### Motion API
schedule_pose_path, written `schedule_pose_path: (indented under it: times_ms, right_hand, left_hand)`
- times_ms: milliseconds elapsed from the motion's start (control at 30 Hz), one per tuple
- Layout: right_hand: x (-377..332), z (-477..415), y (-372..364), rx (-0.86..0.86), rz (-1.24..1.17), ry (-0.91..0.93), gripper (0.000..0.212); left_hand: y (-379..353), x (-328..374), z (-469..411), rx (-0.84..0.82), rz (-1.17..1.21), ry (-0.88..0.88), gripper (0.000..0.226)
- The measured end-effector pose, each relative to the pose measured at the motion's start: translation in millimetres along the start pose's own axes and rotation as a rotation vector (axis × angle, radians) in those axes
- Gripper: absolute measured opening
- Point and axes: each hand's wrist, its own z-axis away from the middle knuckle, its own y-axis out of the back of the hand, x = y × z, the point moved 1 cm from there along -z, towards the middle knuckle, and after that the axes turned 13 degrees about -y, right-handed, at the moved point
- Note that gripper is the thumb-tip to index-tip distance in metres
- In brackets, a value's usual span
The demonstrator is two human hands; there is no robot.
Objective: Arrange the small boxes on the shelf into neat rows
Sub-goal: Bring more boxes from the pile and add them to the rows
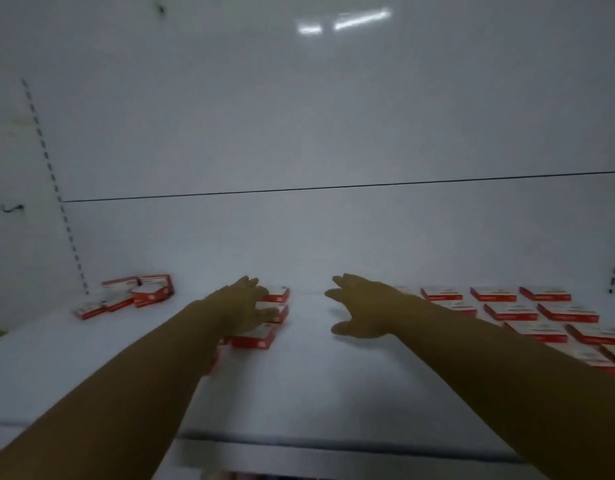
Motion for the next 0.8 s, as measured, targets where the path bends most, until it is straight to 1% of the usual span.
schedule_pose_path:
  times_ms: [167,267,367,600,800]
  right_hand:
    - [-117,5,-1,0.028,-0.070,0.108,0.072]
    - [-173,6,-7,0.022,-0.091,0.146,0.072]
    - [-216,-4,-11,0.000,-0.072,0.150,0.073]
    - [-293,-55,-32,-0.016,-0.084,0.210,0.069]
    - [-348,-136,-34,-0.031,-0.067,0.217,0.070]
  left_hand:
    - [2,-81,92,-0.024,0.016,0.130,0.069]
    - [-3,-113,142,-0.021,0.048,0.151,0.068]
    - [-3,-143,174,-0.010,0.050,0.156,0.067]
    - [-5,-207,186,0.040,0.108,0.183,0.061]
    - [-16,-270,179,0.003,0.057,0.195,0.060]
